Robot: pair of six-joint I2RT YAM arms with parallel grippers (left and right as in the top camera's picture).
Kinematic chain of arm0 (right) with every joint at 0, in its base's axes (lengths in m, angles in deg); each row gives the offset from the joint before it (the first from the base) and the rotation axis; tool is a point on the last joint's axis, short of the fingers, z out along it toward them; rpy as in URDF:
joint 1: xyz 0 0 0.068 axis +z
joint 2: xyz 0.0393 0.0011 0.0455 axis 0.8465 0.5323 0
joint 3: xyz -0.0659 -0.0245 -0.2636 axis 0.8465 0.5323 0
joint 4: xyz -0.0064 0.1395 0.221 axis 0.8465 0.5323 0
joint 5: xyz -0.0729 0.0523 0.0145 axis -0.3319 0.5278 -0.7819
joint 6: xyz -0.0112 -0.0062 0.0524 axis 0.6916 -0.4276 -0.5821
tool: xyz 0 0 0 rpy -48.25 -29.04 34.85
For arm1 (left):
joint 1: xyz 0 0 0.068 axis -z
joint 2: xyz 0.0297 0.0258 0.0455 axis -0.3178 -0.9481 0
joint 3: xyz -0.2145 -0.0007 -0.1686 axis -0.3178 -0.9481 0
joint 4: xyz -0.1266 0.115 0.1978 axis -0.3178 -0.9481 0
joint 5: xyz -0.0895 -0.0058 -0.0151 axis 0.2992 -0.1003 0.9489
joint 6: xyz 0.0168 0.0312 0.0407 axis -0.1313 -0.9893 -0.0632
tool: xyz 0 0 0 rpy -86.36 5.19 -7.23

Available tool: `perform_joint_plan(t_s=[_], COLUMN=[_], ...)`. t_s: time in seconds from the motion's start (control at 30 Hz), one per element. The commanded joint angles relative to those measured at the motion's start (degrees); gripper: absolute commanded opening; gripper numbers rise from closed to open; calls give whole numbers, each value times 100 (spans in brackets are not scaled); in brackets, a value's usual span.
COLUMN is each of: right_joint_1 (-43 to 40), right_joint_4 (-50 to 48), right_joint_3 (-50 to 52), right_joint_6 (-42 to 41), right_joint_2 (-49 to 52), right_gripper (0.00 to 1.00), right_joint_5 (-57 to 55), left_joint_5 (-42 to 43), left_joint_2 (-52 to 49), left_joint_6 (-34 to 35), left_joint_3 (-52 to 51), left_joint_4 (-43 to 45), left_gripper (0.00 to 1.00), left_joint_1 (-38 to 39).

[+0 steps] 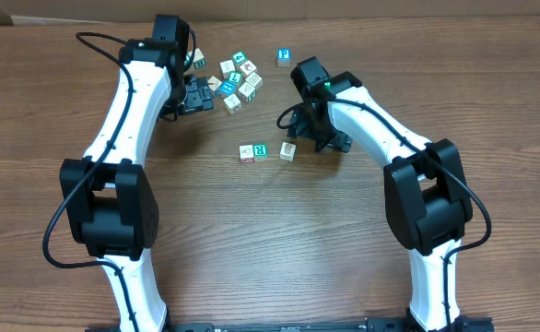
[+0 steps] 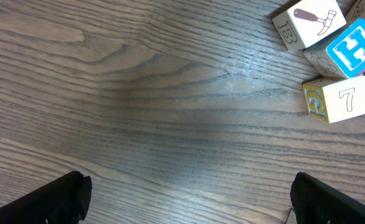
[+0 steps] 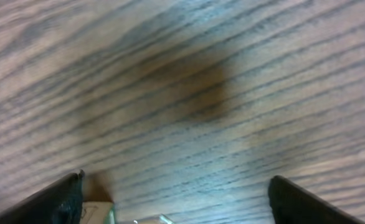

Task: Form a horizontal line

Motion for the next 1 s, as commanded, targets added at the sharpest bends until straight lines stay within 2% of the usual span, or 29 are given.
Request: perform_joint_plan(t_s=[0.0, 0.1, 0.13, 0.27, 0.37, 0.97], right_joint_1=[15, 15, 15, 17, 17, 33], right_joint_4=[79, 243, 378, 560, 636, 463], right_joint_3=[26, 26, 26, 26, 26, 26], right_joint_6=[-70, -116, -173, -170, -168, -164], right_joint_2=[-24, -24, -24, -24, -24, -24], right_gripper=[67, 41, 25, 9, 4, 4], right_joint_5=[13, 35, 76, 356, 605, 1233], left_joint_5=[-50, -50, -50, -50, -50, -50], left_joint_2=[116, 116, 114, 116, 114, 116], left_joint_6=[-4, -4, -4, -4, -4, -4], left_joint_3=[79, 79, 79, 79, 79, 79], left_joint_4=[0, 0, 0, 0, 0, 0], left_gripper=[100, 100, 100, 100, 100, 100], left_joint_1=[-24, -24, -24, -24, -24, -24])
